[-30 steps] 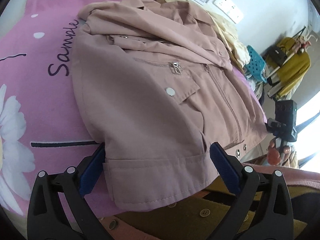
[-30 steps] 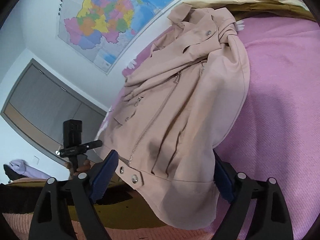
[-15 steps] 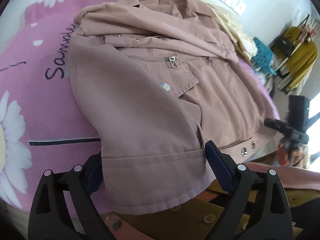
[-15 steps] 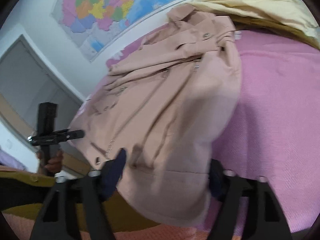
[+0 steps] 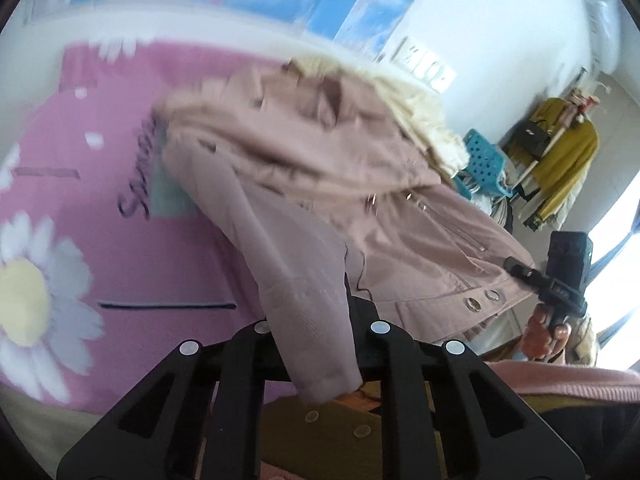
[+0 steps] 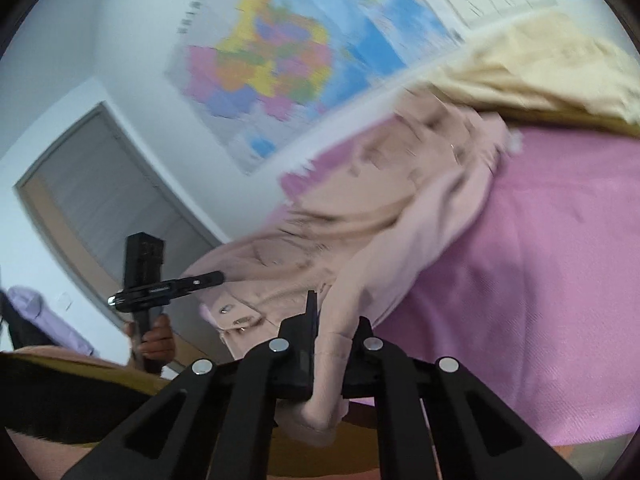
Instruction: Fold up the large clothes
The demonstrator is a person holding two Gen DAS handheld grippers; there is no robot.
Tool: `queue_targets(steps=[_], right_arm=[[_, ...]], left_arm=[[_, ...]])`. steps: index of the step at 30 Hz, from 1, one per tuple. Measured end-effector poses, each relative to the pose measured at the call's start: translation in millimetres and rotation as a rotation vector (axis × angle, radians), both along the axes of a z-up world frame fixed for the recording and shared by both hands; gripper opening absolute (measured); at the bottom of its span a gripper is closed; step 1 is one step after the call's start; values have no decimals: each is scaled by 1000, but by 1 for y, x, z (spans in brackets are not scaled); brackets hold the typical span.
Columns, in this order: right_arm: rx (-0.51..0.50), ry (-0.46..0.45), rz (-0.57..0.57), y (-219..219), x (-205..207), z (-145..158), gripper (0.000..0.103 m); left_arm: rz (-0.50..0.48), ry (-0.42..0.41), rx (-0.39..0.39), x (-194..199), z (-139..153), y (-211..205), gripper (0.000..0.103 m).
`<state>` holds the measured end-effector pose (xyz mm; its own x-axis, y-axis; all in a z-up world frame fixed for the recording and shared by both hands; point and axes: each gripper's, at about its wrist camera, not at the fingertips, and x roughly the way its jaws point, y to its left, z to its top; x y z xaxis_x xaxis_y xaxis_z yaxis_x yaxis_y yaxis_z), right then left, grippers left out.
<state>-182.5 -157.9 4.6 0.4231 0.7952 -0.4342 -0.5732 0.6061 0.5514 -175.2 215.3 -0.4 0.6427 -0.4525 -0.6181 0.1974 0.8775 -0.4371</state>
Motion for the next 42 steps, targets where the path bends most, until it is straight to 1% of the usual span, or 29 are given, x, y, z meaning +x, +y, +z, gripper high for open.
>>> queue_targets(steps=[3, 4, 6, 8, 12, 15, 16, 18, 22, 26, 28, 33, 37, 42], right_arm=[[19, -44, 48, 5, -19, 19, 7], [22, -48, 54, 4, -23, 23, 7], [46, -30, 55, 0, -25, 26, 7], [68, -12, 40, -5, -23, 27, 7], [107, 6, 17, -5, -7, 34, 7], [128, 9, -6, -5, 12, 41, 7], [117, -2, -18, -3, 20, 45, 7], [114, -10, -20, 1, 32, 51, 7], [106, -1, -47, 12, 70, 64, 7], [92, 19, -89, 18, 111, 71, 7], [107, 44, -89, 22, 135, 74, 7], [82, 50, -141, 31, 178, 77, 8], [110, 83, -173, 32, 213, 75, 8], [117, 102, -200, 34, 242, 74, 8]], left_arm=[[-16, -22, 12, -14, 14, 4, 14], [-23, -29, 13, -19, 19, 6, 14], [-36, -32, -13, -24, 24, 10, 14], [-42, -34, -41, -25, 29, 14, 14], [-41, -42, -16, -17, 35, 13, 14], [-50, -45, 5, -2, 45, 11, 15], [-51, -43, 27, 6, 49, 10, 15], [-48, -35, 44, 19, 53, 12, 15], [-30, -18, 78, 53, 67, 17, 17], [-23, -14, 115, 89, 82, 21, 18], [-11, 0, 129, 110, 87, 24, 18], [13, 25, 157, 155, 93, 29, 18], [26, 41, 180, 191, 96, 32, 18], [41, 61, 196, 227, 97, 32, 18]])
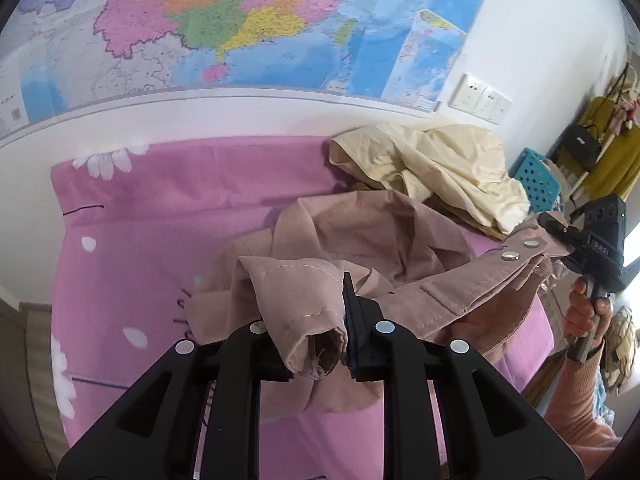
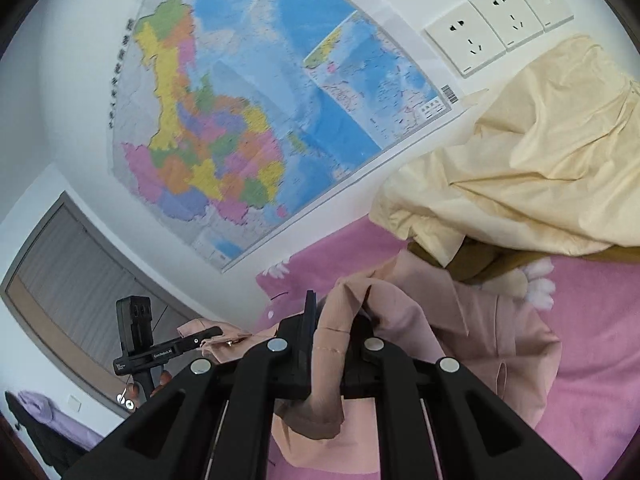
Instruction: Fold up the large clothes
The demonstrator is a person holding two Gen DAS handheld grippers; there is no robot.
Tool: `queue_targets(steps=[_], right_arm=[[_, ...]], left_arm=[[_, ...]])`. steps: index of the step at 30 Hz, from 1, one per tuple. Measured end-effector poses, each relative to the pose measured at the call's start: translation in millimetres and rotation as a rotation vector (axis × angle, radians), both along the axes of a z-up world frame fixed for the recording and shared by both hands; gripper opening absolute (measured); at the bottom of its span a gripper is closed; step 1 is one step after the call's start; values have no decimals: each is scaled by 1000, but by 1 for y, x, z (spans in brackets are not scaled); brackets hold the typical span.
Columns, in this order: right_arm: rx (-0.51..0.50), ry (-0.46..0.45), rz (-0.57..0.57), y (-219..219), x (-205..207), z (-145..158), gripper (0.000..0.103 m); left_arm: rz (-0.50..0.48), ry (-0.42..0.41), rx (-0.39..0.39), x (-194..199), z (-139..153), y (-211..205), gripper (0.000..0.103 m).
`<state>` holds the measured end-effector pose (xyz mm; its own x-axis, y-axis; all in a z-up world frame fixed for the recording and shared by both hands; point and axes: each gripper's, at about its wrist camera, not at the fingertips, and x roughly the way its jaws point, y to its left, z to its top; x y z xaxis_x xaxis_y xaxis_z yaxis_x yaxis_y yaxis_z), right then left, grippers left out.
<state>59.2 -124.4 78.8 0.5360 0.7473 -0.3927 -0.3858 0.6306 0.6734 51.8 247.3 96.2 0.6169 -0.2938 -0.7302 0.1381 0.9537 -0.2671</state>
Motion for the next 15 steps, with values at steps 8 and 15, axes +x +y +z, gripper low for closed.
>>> queue_targets(steps=[8, 15], right_arm=[[-2, 71, -35, 3, 40, -16, 8], [-6, 141, -60, 4, 69, -36, 9]], left_arm=[[23, 66, 22, 50, -15, 0, 18], [36, 114, 56, 81, -32, -3, 19]])
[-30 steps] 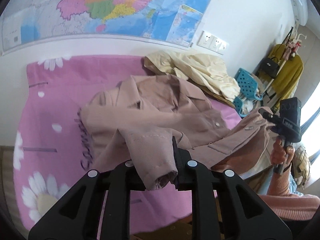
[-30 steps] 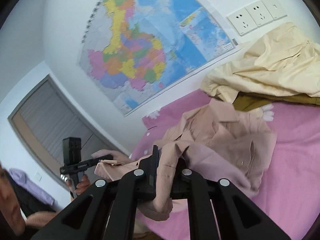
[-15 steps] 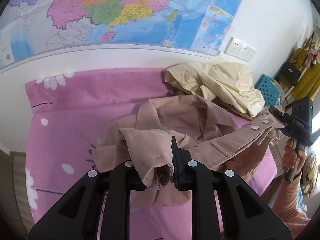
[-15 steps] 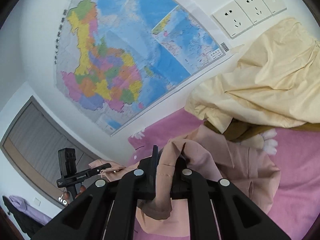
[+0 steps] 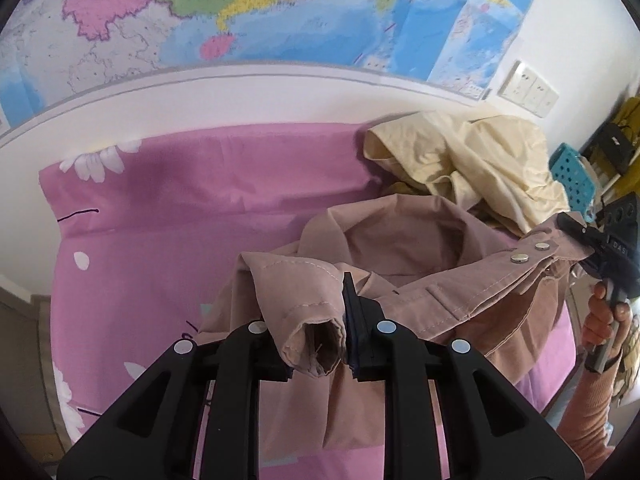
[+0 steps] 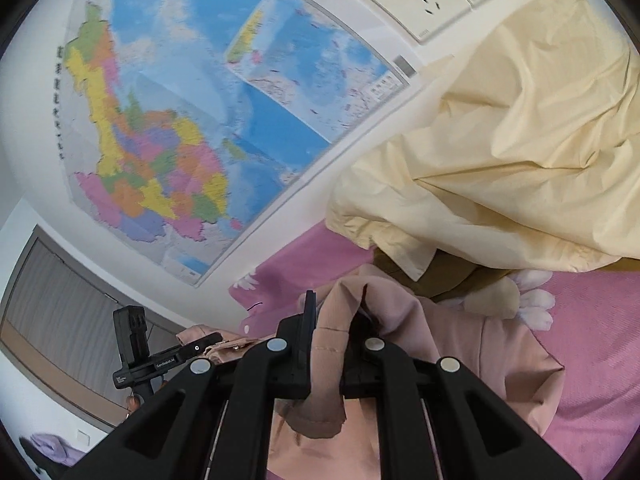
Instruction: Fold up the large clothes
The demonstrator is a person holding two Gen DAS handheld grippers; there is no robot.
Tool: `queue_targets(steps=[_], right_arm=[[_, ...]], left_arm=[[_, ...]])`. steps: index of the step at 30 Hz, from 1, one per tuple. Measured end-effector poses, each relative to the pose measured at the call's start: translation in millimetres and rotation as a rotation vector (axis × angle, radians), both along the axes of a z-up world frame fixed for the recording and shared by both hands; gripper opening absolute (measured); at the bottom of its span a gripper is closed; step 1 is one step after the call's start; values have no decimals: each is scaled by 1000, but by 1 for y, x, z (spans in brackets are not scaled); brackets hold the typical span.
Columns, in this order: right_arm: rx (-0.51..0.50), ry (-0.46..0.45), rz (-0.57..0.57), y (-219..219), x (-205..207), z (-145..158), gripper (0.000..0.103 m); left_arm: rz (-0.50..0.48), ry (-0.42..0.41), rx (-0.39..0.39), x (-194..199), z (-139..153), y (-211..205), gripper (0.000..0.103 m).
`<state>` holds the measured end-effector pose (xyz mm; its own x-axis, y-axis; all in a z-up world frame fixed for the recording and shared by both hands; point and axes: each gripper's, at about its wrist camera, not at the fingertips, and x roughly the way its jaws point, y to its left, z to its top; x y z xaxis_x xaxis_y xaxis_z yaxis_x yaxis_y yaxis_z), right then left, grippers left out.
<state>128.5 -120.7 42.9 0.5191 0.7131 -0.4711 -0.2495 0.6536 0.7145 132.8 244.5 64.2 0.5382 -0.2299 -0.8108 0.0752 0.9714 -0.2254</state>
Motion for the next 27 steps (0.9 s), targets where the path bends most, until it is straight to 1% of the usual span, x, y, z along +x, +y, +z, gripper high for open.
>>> queue_targets(steps=[3, 6, 9, 15, 17, 19, 21, 24, 27], right_arm=[[-5, 29, -5, 0, 11, -10, 9], [-5, 57, -12, 0, 22, -19, 10], [19, 89, -17, -3, 31, -28, 14], [27, 127, -40, -7, 45, -39, 19], [27, 136, -41, -9, 47, -40, 28], [26, 136, -37, -11, 46, -36, 53], [11, 110, -27, -10, 41, -27, 59], [-26, 42, 12, -12, 24, -5, 65], [-90, -52, 69, -9, -2, 15, 65]], left_arm=[[11, 35, 0, 14, -11, 2, 20], [22, 63, 5, 24, -22, 5, 23], [37, 88, -2, 33, -31, 9, 24], [55, 138, -11, 51, -50, 15, 26], [58, 148, -11, 56, -54, 16, 27], [65, 160, -13, 60, -57, 18, 28], [73, 174, -12, 64, -62, 19, 28], [76, 187, -13, 69, -67, 22, 28], [75, 195, -13, 71, -71, 24, 29]])
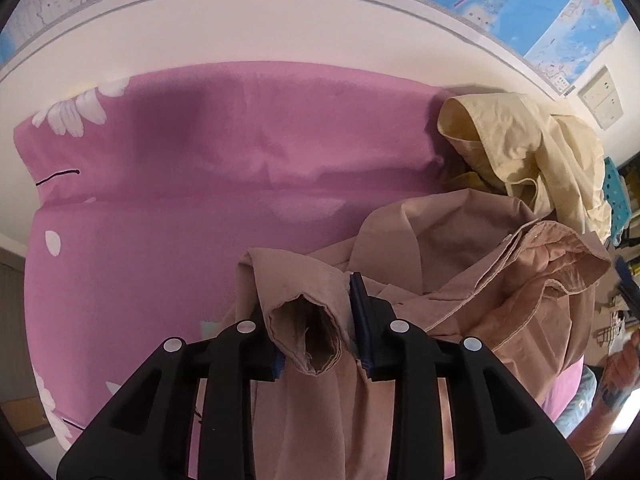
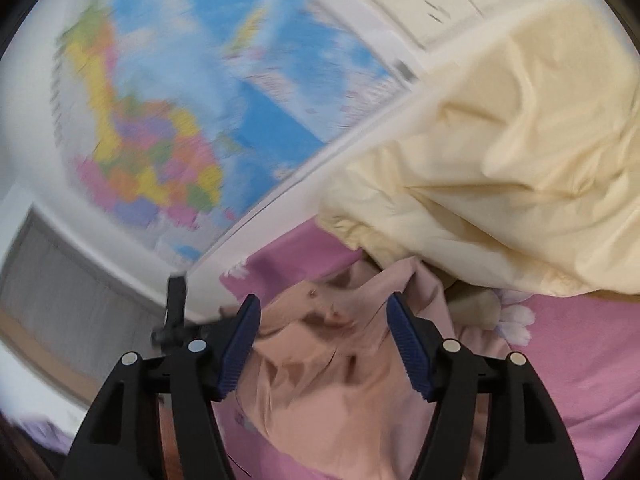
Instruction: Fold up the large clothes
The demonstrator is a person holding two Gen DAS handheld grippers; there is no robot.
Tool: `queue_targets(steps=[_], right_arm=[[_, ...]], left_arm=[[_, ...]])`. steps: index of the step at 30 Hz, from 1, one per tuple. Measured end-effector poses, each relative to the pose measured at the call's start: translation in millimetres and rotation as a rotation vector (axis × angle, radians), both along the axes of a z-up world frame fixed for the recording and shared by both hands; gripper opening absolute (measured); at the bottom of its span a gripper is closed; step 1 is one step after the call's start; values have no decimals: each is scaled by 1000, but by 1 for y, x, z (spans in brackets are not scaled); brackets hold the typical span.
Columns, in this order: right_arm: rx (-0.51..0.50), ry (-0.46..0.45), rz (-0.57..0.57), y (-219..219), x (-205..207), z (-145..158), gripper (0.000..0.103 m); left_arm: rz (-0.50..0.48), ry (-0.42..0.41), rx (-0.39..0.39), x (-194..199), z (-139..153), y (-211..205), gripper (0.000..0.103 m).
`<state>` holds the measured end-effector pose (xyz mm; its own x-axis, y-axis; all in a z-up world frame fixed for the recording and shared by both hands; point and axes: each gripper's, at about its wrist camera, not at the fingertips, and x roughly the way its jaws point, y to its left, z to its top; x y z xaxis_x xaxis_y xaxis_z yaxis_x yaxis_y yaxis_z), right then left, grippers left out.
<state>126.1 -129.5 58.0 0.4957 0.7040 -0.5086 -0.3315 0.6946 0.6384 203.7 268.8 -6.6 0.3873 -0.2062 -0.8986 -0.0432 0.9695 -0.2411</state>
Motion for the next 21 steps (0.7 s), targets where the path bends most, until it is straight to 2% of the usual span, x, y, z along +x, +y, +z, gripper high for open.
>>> queue_targets(steps=[2, 5, 7, 11, 14, 15, 16, 19, 21], right_arm=[[-130, -95, 49, 18, -23, 9, 65], [-422, -239, 84, 61, -42, 7, 65], [-596, -319, 142, 97, -44, -5, 62], [-897, -395, 211, 145, -28, -41, 52], [-1021, -377, 254, 161, -7, -65, 45], [-1051, -370, 267, 164, -2, -71, 35], [-1079, -367, 269, 165, 3, -75, 15], [-1049, -370, 257, 160, 16, -66, 14], [-988, -371, 197, 150, 25, -46, 14]], left_arm=[[-4, 0, 3, 1, -1, 0, 30], [-11, -3, 22, 1, -1, -3, 31], [-14, -9, 39, 1, 1, -6, 31], [-17, -19, 60, -1, 4, -9, 32], [-19, -17, 67, 0, 4, -11, 33], [-19, -15, 65, 0, 4, -10, 33], [-20, -15, 63, 0, 3, -10, 34], [-30, -24, 44, -1, 7, -9, 41], [-43, -54, 11, -5, 15, -3, 56]])
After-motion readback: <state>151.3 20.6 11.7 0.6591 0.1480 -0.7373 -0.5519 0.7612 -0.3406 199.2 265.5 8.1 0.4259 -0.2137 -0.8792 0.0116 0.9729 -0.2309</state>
